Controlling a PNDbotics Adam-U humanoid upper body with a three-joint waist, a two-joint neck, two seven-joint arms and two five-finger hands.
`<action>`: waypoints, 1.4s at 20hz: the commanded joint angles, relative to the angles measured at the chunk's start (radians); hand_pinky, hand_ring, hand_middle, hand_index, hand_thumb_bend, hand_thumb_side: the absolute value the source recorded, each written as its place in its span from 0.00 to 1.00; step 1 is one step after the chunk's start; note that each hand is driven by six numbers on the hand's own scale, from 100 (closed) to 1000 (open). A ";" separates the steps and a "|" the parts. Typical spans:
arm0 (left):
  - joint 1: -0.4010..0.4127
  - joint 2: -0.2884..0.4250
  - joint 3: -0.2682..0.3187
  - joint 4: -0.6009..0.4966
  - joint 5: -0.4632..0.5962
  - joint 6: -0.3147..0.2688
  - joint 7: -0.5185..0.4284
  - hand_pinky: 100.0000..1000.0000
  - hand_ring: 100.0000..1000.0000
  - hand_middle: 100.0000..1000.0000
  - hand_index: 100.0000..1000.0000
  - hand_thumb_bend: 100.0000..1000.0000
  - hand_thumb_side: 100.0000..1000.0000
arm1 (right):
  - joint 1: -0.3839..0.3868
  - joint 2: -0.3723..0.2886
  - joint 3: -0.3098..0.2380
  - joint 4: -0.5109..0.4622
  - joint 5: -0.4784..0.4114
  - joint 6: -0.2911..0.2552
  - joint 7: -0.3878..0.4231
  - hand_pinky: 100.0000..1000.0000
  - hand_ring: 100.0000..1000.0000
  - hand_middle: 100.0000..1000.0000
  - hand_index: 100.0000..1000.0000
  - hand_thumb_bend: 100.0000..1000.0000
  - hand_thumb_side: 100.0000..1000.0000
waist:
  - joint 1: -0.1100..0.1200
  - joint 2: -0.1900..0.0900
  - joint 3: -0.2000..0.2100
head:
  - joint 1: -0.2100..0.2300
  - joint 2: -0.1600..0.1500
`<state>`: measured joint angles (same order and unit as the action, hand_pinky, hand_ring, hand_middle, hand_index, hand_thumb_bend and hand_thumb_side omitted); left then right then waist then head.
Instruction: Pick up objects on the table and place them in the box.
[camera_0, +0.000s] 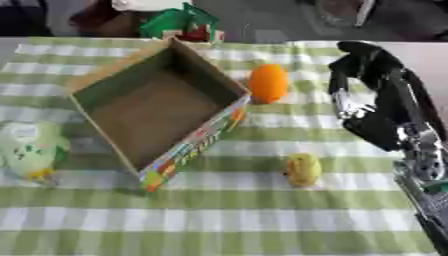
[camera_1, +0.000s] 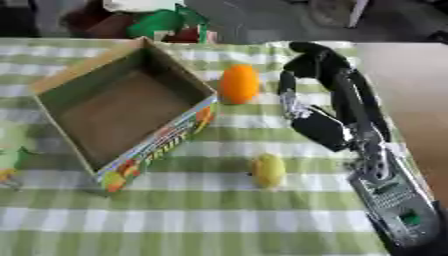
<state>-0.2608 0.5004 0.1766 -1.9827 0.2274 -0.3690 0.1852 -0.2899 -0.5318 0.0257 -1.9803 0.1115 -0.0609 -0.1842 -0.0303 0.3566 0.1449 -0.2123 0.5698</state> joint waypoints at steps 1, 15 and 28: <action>-0.002 0.015 0.013 -0.017 -0.005 0.003 0.001 0.40 0.58 0.61 0.72 0.00 0.80 | -0.004 -0.016 -0.007 -0.020 0.003 -0.003 0.002 0.71 0.70 0.56 0.82 0.00 0.29 | 0.003 -0.024 0.001 | 0.003 -0.008; 0.017 0.022 0.012 -0.017 -0.012 0.007 -0.004 0.40 0.58 0.61 0.72 0.00 0.80 | 0.026 -0.123 -0.008 -0.020 0.088 0.006 0.045 0.71 0.72 0.59 0.82 0.00 0.44 | -0.004 -0.029 0.001 | 0.008 0.005; 0.019 0.039 0.009 -0.017 -0.025 -0.003 -0.005 0.40 0.58 0.61 0.72 0.00 0.80 | 0.077 -0.329 0.025 -0.020 0.227 -0.068 0.206 0.73 0.80 0.73 0.90 0.00 0.69 | 0.000 -0.010 -0.003 | 0.028 0.007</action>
<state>-0.2344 0.5029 0.1763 -1.9827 0.2019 -0.3685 0.1814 -0.2097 -0.8151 0.0553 -1.9804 0.3237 -0.1230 0.0042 -0.0328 0.3622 0.1429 -0.1866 0.5797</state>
